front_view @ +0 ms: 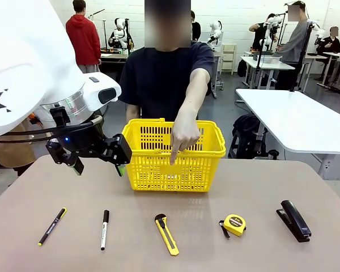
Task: Place the items the person wants into the basket.
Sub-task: Pick up the item the person points to and place it in the Market Basket.
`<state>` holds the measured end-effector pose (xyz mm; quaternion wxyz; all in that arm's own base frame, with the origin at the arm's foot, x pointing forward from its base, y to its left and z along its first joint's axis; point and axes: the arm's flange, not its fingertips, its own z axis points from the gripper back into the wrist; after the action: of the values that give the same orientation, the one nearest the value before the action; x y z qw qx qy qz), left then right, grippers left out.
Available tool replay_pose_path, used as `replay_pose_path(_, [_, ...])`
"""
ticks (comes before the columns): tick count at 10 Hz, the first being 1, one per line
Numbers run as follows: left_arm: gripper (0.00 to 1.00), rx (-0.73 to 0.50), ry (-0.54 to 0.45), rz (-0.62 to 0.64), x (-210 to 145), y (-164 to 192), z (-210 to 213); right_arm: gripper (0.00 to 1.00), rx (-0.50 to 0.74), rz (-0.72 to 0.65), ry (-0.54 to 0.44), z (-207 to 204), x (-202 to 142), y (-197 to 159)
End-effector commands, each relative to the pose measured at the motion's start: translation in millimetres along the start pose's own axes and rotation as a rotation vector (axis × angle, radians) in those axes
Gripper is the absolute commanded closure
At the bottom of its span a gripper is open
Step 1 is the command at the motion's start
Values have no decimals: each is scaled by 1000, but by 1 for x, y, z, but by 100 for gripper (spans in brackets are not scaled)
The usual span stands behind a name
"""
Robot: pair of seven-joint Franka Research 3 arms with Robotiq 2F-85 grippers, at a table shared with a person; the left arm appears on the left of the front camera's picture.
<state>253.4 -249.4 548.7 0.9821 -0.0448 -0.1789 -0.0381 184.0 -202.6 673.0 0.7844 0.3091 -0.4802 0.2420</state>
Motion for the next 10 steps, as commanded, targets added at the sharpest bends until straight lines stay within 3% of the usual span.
replay_pose_path(1, [0,11,-7,27,-1,-1,-1,0,22,12,-12,-1,1,-1])
replay_pose_path(3, [0,1,0,1,0,0,0,0,22,12,-12,-1,1,-1])
replay_pose_path(5, [0,-17,110,56,-3,-57,-25,0,22,12,-12,-1,1,-1])
replay_pose_path(10, [0,15,305,273,2,-88,-129,0,22,12,-12,-1,1,-1])
